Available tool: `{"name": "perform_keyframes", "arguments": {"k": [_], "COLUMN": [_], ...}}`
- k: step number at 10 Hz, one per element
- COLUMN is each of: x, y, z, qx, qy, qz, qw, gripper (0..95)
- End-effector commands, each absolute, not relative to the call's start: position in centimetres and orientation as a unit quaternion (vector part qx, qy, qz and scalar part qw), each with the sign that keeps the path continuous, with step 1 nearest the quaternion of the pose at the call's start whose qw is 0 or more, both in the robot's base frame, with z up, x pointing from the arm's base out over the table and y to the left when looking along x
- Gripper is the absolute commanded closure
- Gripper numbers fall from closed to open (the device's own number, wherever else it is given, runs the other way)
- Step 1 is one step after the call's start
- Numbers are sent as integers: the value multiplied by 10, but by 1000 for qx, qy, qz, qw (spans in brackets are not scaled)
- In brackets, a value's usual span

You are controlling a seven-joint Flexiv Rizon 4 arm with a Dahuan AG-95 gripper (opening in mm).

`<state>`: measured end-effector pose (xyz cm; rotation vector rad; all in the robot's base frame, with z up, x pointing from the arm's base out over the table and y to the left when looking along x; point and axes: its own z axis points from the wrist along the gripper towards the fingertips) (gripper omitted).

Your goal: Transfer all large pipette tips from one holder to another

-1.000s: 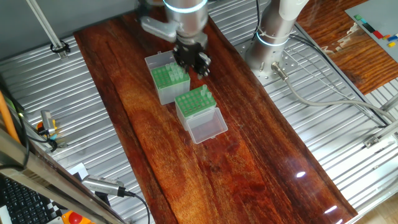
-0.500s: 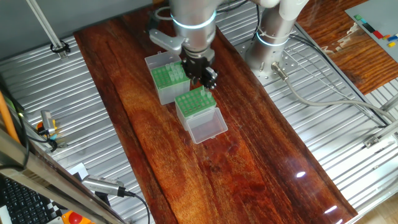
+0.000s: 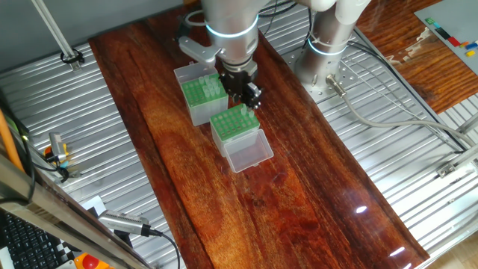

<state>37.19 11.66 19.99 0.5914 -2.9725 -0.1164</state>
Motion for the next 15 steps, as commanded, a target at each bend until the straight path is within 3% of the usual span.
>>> {"name": "perform_keyframes", "arguments": {"k": [1,3,4,10,15], "x": [368,362,360,358,333], "y": [120,120,119,118,113], "z": [180,172,171,171,168], "qx": [183,178,177,169,156], "qy": [-980,-981,-981,-983,-985], "qz": [-47,-46,-44,-44,-39], "qw": [62,63,63,61,59], "gripper": [570,570,760,760,760]}}
